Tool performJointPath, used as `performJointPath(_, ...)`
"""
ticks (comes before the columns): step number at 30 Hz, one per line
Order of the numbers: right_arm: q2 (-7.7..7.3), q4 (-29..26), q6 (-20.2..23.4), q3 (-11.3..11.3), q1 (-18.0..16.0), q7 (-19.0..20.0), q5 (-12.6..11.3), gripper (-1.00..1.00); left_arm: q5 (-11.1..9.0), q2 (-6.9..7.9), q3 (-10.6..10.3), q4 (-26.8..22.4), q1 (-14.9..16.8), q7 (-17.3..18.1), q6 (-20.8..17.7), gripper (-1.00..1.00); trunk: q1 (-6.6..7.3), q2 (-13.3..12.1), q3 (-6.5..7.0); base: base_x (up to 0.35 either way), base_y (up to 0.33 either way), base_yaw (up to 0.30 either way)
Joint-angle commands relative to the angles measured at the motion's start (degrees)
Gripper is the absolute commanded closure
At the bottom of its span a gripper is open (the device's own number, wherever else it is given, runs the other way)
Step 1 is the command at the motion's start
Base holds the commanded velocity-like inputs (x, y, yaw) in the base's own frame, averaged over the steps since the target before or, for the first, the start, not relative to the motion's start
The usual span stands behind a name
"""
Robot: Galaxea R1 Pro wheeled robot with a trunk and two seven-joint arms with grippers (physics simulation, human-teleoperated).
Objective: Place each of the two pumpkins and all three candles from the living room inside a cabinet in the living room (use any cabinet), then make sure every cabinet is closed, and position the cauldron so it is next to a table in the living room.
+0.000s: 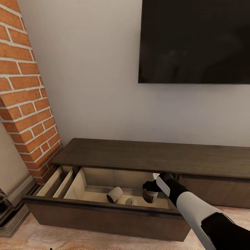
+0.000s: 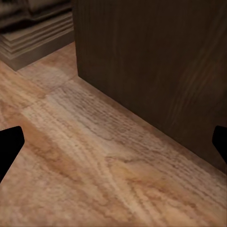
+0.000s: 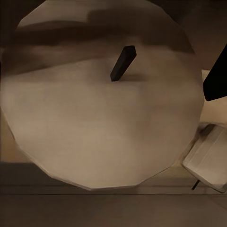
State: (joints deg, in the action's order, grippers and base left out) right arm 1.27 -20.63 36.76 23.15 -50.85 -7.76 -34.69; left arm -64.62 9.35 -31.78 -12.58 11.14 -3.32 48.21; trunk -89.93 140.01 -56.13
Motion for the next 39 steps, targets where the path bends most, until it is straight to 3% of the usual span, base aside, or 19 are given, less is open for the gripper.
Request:
performJointPath(1, -0.04, -0.1, 0.2, 0.4, 0.0, -0.5, -0.6, 1.00, -0.3, -0.03, -0.5, -0.1, 0.0, -0.3, 0.2, -1.00, 0.01, 0.0, -0.06, 0.000, 0.000, 0.000)
performJointPath(3, -0.04, -0.1, 0.2, 0.5, 0.0, -0.5, -0.6, 1.00, -0.3, -0.08, -0.5, -0.1, 0.0, -0.3, 0.2, -1.00, 0.01, 0.0, -0.06, 0.000, 0.000, 0.000)
performJointPath(4, -0.04, -0.1, 0.2, 0.5, 0.0, -0.5, -0.6, -1.00, -0.3, -0.10, -0.5, -0.1, 0.0, -0.3, 0.2, -1.00, 0.01, 0.0, -0.06, 0.000, 0.000, 0.000)
performJointPath(39, -0.08, -0.2, 0.2, 0.5, 0.0, -0.4, -0.5, -1.00, -0.3, -0.30, -0.5, 0.0, 0.0, -0.3, 0.0, -1.00, 0.01, 0.0, -0.06, 0.000, 0.000, 0.000)
